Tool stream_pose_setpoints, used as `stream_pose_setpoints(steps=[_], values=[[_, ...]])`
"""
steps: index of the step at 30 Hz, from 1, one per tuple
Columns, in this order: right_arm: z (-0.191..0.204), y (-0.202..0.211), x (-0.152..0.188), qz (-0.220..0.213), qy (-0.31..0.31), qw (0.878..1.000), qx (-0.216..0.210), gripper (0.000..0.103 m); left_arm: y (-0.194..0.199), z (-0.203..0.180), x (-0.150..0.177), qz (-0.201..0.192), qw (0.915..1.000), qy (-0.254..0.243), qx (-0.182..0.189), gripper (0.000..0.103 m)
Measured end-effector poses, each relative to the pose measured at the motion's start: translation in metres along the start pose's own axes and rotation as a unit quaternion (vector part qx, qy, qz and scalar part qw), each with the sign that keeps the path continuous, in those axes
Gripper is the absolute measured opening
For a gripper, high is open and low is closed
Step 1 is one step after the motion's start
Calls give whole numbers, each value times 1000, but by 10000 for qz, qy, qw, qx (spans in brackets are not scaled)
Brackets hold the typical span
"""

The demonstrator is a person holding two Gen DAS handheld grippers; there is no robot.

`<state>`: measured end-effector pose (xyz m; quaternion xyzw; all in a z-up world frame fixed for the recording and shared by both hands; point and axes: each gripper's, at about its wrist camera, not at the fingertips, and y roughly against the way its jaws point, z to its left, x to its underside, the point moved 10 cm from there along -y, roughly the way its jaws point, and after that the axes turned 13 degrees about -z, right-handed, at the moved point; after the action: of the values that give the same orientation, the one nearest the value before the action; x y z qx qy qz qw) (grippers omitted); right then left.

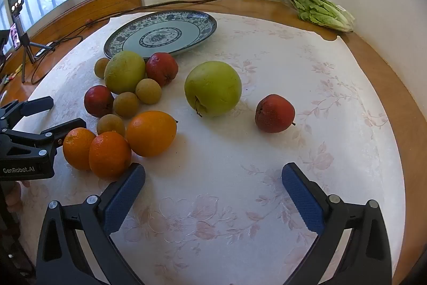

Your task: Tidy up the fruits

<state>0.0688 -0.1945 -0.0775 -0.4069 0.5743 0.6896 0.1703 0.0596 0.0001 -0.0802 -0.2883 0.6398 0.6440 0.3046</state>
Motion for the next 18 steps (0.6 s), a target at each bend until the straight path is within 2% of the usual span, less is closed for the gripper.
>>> stream_pose_setpoints(steps=[18], values=[[0,0,0,-15,14,10000,12,103,0,0,0,14,10000,-1,-2,103]])
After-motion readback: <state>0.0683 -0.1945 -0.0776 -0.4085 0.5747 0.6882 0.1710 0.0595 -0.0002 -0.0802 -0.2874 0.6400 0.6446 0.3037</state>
